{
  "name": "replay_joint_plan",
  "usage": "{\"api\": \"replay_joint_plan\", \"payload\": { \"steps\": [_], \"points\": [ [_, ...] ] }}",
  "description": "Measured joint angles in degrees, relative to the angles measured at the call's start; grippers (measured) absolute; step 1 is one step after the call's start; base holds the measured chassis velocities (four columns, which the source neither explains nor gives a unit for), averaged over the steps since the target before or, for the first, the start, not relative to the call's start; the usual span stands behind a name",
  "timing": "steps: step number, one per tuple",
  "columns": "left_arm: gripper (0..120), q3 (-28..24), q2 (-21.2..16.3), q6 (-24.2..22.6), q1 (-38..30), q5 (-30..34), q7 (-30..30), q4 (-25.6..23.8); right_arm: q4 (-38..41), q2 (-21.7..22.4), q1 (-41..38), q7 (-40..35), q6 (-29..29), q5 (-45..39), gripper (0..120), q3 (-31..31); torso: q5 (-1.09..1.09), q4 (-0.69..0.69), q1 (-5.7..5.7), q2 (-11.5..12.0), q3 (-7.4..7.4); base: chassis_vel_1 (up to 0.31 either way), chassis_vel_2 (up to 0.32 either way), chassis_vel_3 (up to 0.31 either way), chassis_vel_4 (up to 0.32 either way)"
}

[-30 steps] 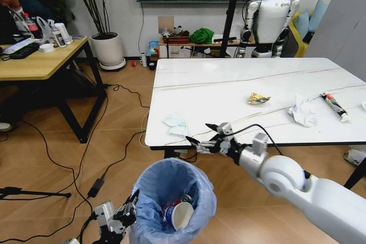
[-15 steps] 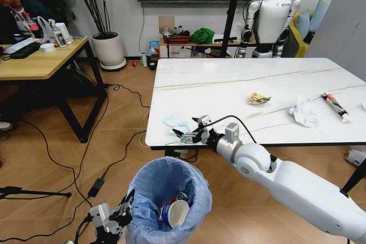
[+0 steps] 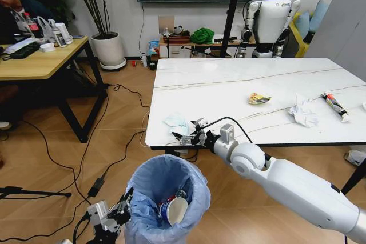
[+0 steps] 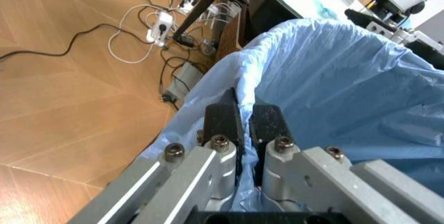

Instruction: Pick up the trash bin and place the trash from the table into it.

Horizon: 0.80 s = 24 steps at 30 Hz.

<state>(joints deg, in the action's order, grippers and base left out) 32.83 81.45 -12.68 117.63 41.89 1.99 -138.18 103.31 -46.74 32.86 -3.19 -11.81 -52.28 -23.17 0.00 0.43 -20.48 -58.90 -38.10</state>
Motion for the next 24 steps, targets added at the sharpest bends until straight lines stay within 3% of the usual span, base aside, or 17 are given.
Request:
{"api": "replay_joint_plan", "payload": {
  "steps": [7,13,15,24],
  "points": [
    [0,0.0,0.0,0.0,-0.1,0.2,0.0,0.0,-0.2,0.4,0.1,0.8,0.0,0.0,89,-0.4,0.00,0.00,0.00,0.0,0.01,0.000,0.000,0.000,0.000],
    [0,0.2,-0.1,0.0,0.1,0.4,0.0,-0.2,-0.4,0.4,0.2,0.8,-0.2,0.0,59,-0.8,0.00,0.00,0.00,0.0,0.01,0.000,0.000,0.000,0.000],
    [0,0.2,-0.1,0.0,0.1,0.4,0.0,-0.2,-0.4,0.5,0.2,0.8,-0.2,0.0,57,-0.8,0.00,0.00,0.00,0.0,0.00,0.000,0.000,0.000,0.000],
    [0,0.2,-0.1,0.0,0.0,0.5,0.0,-0.2,-0.2,0.8,0.5,1.0,-0.2,0.0,22,-0.7,0.00,0.00,0.00,0.0,0.01,0.000,0.000,0.000,0.000]
  ]
}}
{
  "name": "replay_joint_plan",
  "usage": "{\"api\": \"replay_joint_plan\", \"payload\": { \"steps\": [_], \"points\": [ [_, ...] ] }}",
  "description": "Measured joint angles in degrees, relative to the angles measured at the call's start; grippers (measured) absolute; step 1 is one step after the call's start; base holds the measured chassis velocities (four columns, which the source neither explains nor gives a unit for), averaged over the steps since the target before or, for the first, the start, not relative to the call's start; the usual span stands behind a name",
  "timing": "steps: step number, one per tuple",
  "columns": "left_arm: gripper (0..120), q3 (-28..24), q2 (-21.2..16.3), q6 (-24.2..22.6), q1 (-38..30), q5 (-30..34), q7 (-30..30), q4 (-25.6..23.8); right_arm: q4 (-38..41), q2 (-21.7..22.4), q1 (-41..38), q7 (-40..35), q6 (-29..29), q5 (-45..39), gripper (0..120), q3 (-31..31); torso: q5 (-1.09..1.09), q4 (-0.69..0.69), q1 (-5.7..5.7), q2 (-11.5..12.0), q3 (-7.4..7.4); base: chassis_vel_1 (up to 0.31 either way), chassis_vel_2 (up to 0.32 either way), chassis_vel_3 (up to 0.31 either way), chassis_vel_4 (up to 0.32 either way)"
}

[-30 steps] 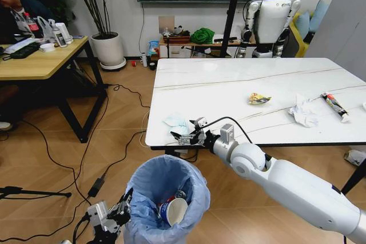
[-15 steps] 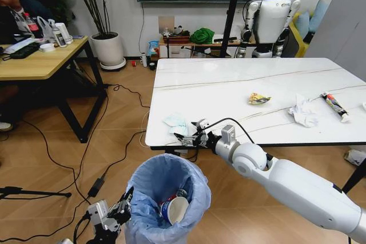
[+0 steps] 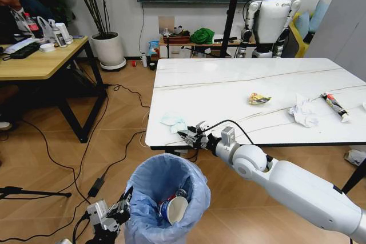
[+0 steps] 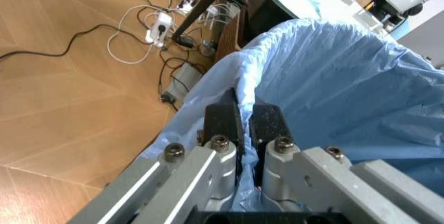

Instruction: Pick up the trash bin and place the trash from the table into it.

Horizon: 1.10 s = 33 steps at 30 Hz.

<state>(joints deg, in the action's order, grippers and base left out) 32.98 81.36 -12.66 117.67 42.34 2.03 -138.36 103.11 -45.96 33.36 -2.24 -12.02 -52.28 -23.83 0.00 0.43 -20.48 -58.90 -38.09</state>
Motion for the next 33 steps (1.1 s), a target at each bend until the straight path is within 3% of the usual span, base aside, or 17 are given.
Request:
{"api": "replay_joint_plan", "payload": {
  "steps": [3,5,22,33],
  "points": [
    [0,0.0,0.0,0.0,0.0,0.0,0.0,0.0,0.0,0.0,0.0,0.0,0.0,0.0,14,0.1,0.00,0.00,0.00,0.0,0.00,0.000,0.000,0.000,0.000],
    [0,-0.1,0.0,0.0,0.0,0.0,0.0,0.0,0.1,0.1,-0.1,0.1,0.0,0.0,2,0.2,0.00,0.00,0.00,0.0,0.00,0.000,0.000,0.000,0.000],
    [0,-0.2,-0.1,0.1,-0.1,-0.2,0.0,0.2,2.0,1.4,-0.1,1.3,1.3,-0.2,0,2.9,0.00,0.00,0.01,0.0,0.00,0.000,0.000,0.000,0.000],
    [0,0.2,-0.1,0.1,-0.1,-0.1,-0.1,0.3,-1.7,-1.6,-4.9,-0.4,0.5,-1.5,35,0.6,0.00,-0.01,0.00,0.0,-0.01,0.000,0.000,0.000,0.000]
  ]
}}
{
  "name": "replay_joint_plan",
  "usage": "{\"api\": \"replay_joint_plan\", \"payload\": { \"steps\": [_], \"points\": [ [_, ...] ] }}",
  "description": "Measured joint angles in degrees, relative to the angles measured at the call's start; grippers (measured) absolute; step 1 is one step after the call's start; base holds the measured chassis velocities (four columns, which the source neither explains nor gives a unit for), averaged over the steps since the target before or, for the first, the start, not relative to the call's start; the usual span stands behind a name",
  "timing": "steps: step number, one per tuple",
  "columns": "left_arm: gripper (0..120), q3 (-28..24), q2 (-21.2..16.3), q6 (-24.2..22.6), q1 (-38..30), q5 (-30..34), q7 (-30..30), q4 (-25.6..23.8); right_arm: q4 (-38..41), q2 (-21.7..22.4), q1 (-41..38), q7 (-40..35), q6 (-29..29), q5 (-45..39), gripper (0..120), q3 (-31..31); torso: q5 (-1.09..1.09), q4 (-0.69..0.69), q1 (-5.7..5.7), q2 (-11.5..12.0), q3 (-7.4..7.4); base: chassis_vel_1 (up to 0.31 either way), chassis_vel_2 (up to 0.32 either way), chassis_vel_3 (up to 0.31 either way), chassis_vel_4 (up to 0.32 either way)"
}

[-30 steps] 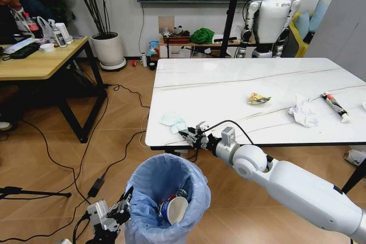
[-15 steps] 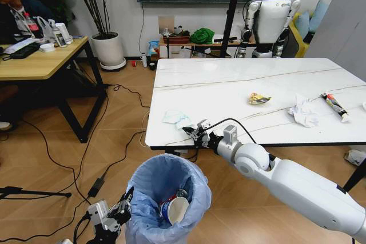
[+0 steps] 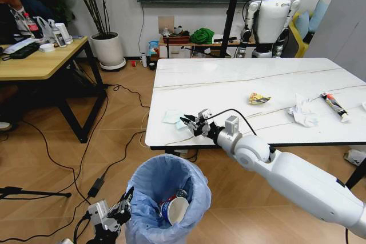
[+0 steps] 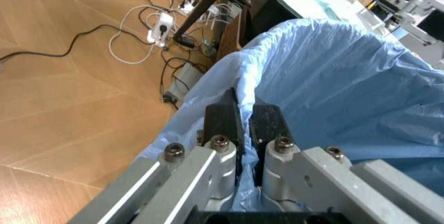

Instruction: Pick up the trash bin and place the trash from the table into it.

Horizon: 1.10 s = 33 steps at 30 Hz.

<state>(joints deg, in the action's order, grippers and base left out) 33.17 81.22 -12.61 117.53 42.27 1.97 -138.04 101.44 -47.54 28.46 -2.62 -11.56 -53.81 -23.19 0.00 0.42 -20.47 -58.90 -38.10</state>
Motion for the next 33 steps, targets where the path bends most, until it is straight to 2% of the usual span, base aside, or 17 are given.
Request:
{"api": "replay_joint_plan", "payload": {
  "steps": [4,5,7,8,11,13,14,17,22,26,28,30,32,33],
  "points": [
    [0,-0.1,0.1,0.0,0.1,0.0,-0.2,0.0,-1.7,-0.5,-1.2,-0.4,-0.7,0.0,54,-1.2,0.00,0.01,0.00,0.0,0.00,0.000,0.000,0.000,0.000],
    [0,-0.1,0.1,0.0,0.1,0.0,-0.2,0.0,-1.7,-0.5,-1.2,-0.4,-0.7,0.0,54,-1.2,0.00,0.01,0.00,0.0,0.00,0.000,0.000,0.000,0.000],
    [0,-0.1,0.1,0.0,0.0,0.0,-0.2,0.0,-2.4,-0.4,-1.4,-0.4,-1.0,0.0,65,-1.3,0.01,0.01,0.00,0.0,0.00,0.000,0.000,0.000,0.000],
    [0,-0.1,0.1,0.0,0.0,0.0,-0.2,0.0,-2.4,-0.4,-1.4,-0.4,-1.0,0.0,65,-1.3,0.01,0.01,0.00,0.0,0.00,0.000,0.000,0.000,0.000],
    [0,-0.2,-0.1,0.1,-0.1,0.1,-0.2,0.0,-2.9,-0.1,-1.7,-0.4,-1.3,0.0,79,-1.3,0.00,0.02,0.00,0.0,0.00,0.000,0.000,0.000,0.000],
    [0,-0.2,-0.1,0.1,-0.2,0.1,-0.2,0.0,-3.0,0.0,-1.7,-0.4,-1.3,0.0,82,-1.4,0.00,0.02,0.00,0.0,0.00,0.000,0.000,0.000,0.000],
    [0,-0.3,-0.1,0.1,-0.3,0.1,-0.2,0.1,-3.4,0.0,-1.8,-0.4,-1.4,0.0,89,-1.6,0.00,0.02,0.00,0.0,0.00,0.000,0.000,0.000,0.000],
    [0,-0.4,-0.1,0.1,-0.3,0.2,-0.2,0.2,-4.0,-0.3,-1.9,-0.4,-1.4,0.0,98,-1.9,0.01,0.01,-0.01,0.0,0.00,0.000,0.000,0.000,0.000],
    [0,-0.3,-0.2,0.1,-0.3,0.3,-0.2,0.2,-4.6,-0.6,-2.2,-0.2,-1.5,0.0,100,-2.6,0.00,0.01,-0.01,0.0,0.00,0.000,0.000,0.000,0.000],
    [0,-0.3,-0.2,0.1,-0.3,0.4,-0.3,0.2,-5.2,-1.3,-2.6,-0.1,-1.4,-0.3,93,-3.1,0.00,0.01,-0.01,0.0,0.00,0.000,0.000,0.000,0.000],
    [0,-0.3,-0.2,0.1,-0.3,0.4,-0.3,0.1,-5.7,-1.7,-3.1,0.0,-1.4,-0.5,82,-3.5,0.00,0.01,-0.01,0.0,0.00,0.000,0.000,0.000,0.000],
    [0,-0.2,-0.2,0.1,-0.3,0.4,-0.3,0.1,-5.8,-1.8,-3.3,0.0,-1.4,-0.6,79,-3.6,0.00,0.01,-0.01,0.0,0.00,0.000,0.000,0.000,0.000],
    [0,-0.2,-0.2,0.1,-0.3,0.5,-0.3,0.1,-6.3,-1.9,-3.5,0.2,-1.4,-0.7,69,-3.8,0.00,0.01,-0.01,0.0,0.00,0.000,0.000,0.000,0.000],
    [0,-0.1,-0.3,0.1,-0.3,0.6,-0.3,0.1,-6.6,-2.0,-3.6,0.4,-1.3,-0.7,61,-3.9,0.00,0.01,-0.01,0.0,0.00,0.000,0.000,0.000,0.000]
  ]
}}
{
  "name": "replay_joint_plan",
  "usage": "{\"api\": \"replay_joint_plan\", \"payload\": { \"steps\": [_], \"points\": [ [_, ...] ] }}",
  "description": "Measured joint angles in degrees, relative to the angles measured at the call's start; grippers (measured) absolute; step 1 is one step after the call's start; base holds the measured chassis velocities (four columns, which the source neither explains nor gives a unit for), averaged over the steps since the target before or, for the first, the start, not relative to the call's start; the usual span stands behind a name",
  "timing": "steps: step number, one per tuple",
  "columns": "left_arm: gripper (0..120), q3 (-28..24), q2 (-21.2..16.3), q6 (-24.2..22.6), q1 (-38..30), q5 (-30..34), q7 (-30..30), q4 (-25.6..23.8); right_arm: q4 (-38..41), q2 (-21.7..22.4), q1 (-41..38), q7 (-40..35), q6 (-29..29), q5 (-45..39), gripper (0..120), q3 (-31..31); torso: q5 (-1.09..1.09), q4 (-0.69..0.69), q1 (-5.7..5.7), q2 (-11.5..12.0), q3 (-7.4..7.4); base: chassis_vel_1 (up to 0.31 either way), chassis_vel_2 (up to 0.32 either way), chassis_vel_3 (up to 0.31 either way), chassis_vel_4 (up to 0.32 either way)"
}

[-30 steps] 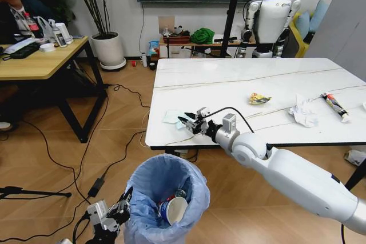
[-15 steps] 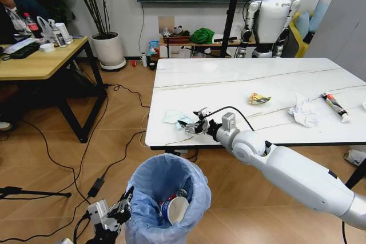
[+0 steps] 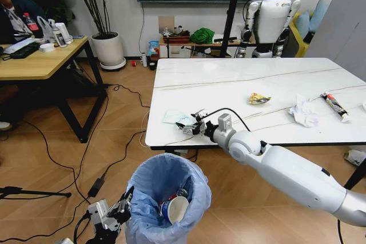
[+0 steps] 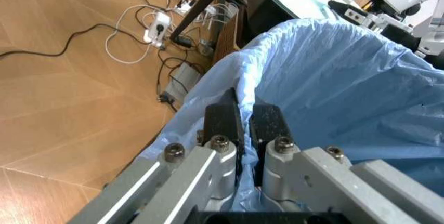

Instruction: Pick up the trash bin and place the trash from the table into it.

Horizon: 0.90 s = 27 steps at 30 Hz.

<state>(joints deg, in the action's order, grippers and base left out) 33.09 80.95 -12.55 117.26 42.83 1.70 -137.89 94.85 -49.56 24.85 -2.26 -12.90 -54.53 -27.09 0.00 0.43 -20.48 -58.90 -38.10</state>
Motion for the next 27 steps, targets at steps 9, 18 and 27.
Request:
{"api": "replay_joint_plan", "payload": {
  "steps": [9,18,27],
  "points": [
    [0,0.2,-0.2,0.0,-0.1,0.3,0.0,0.0,-0.5,0.0,-0.1,0.4,0.1,0.0,27,-0.1,0.00,0.00,0.00,0.0,0.00,0.000,0.000,0.000,0.000],
    [0,0.3,-0.3,0.0,-0.1,0.4,0.0,0.0,-0.4,0.2,-0.2,0.9,0.4,-0.1,0,-0.1,0.00,0.00,0.00,0.0,0.00,0.000,0.000,0.000,0.000],
    [0,-0.3,-0.5,0.0,-0.1,0.4,0.0,-0.1,2.3,2.2,0.8,3.1,2.0,-0.9,0,2.5,0.01,-0.01,0.01,0.0,0.00,0.000,0.000,0.000,0.000]
  ]
}}
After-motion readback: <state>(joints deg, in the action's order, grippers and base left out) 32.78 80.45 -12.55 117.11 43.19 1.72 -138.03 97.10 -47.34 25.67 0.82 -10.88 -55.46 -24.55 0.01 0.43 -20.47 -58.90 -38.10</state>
